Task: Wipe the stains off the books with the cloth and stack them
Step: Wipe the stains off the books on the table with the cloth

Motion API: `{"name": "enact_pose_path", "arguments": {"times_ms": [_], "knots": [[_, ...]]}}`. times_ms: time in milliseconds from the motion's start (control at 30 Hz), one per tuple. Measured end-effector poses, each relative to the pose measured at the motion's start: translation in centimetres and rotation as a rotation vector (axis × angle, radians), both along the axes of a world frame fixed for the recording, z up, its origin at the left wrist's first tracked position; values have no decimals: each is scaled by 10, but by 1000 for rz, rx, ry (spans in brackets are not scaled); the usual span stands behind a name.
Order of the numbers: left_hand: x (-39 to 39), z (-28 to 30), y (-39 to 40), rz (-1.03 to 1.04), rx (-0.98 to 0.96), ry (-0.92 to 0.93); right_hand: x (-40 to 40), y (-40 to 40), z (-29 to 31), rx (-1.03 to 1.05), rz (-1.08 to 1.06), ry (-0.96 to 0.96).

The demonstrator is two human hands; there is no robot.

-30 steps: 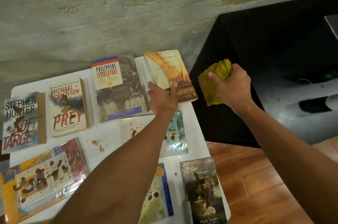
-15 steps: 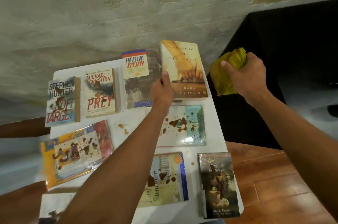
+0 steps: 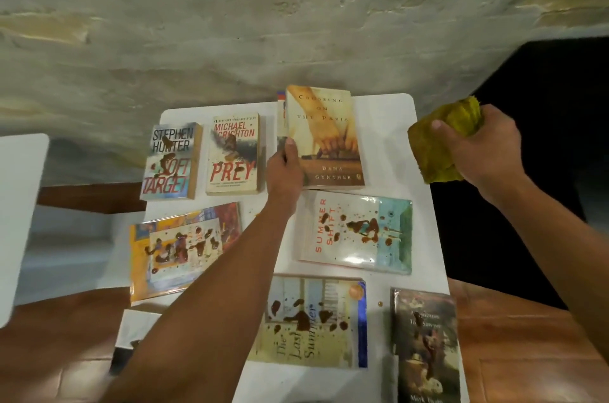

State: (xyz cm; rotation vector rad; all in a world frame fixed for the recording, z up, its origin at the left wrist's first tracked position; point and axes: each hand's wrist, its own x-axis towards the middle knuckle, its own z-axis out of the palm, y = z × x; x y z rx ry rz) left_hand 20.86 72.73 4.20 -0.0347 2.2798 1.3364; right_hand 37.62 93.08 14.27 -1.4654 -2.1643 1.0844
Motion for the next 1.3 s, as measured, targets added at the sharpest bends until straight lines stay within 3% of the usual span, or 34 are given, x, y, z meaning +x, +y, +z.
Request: {"name": "enact_pose_path", "arguments": {"times_ms": [233,400,533,1000,1300], "knots": [[-17,-6,-4,7,-140,-5,-10,-9,-1,-31,19,-4],[-31,-3,-4,-82,-288,96,-13,-12,-1,-30,38,-12],[-35,-4,-3,-82,-337,200,-12,-11,-6,-5,31,-39],[-44,-18,1,-66,-483,217,-8,-16,-9,-40,42,-47],[-39,-25,-3,-50,-331,280,-4,-18,-9,-37,44,-44]]}}
